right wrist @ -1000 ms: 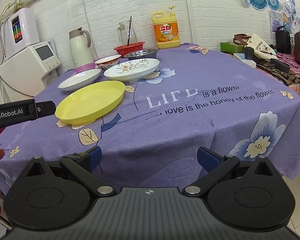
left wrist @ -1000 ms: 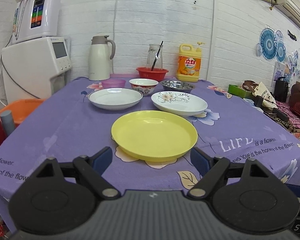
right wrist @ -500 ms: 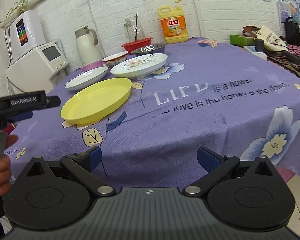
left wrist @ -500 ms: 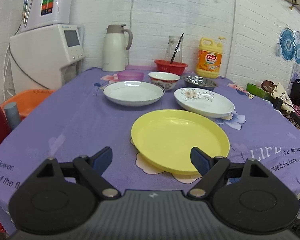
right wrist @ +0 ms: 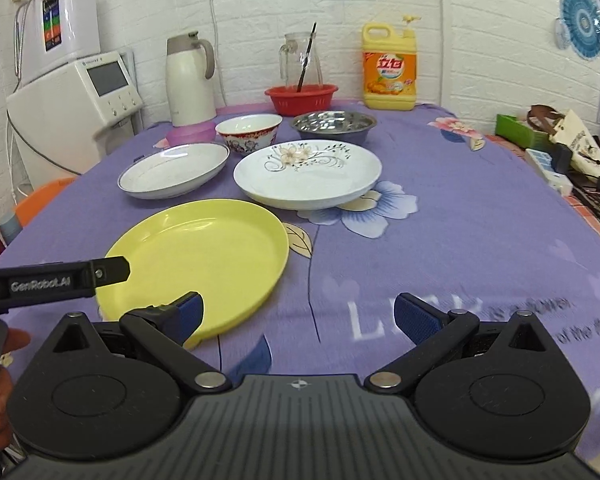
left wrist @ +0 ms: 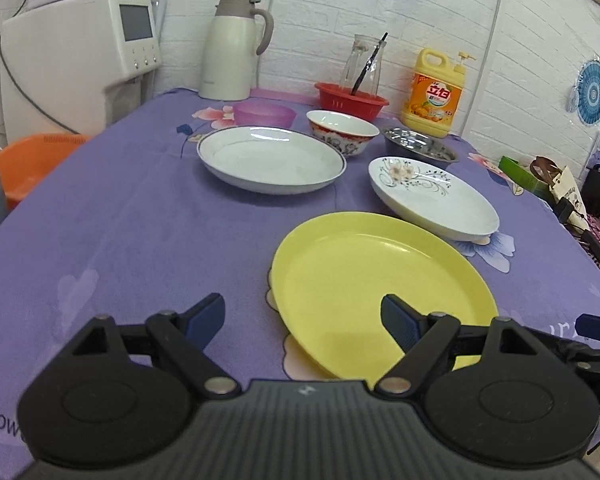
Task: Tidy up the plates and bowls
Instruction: 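Move the left tool to the yellow plate rim and close on it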
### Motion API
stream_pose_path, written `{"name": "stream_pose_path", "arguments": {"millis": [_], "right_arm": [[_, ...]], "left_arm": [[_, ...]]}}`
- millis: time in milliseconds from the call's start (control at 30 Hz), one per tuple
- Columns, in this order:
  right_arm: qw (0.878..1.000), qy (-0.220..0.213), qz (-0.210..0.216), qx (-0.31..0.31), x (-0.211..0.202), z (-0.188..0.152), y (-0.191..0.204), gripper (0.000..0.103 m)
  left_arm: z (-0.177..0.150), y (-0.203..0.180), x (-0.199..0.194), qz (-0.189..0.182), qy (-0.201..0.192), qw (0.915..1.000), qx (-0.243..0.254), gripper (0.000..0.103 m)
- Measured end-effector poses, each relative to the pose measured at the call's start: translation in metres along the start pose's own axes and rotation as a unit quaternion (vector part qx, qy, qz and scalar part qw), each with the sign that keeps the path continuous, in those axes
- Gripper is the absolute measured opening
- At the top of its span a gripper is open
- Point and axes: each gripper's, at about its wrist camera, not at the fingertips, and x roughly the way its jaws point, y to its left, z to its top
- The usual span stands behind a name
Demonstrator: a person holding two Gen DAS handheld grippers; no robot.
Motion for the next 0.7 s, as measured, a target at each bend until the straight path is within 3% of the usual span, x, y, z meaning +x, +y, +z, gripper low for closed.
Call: {"name": "stream_pose_path", "arguments": {"millis": [300,533,700], "right_arm": [[0.998,0.066,0.000,-0.020,0.075,0.018,0.014,0.103],[0.999,0.041,0.008,-0.027,0.078,0.014,0.013,0.103],[0.998,0.054,0.014,-0.030,0.080,0.021,0.012,0.103]], "left_arm": [[0.021,0.007,0.048,-0.021,0.036,0.9991,0.011,0.081],[0.018,-0.006,0.058,-0.017,0.029,0.9975,0.062,0.079],[0.016,-0.013,0.061,-0.016,0.024,0.9963,0.080,0.076]]}}
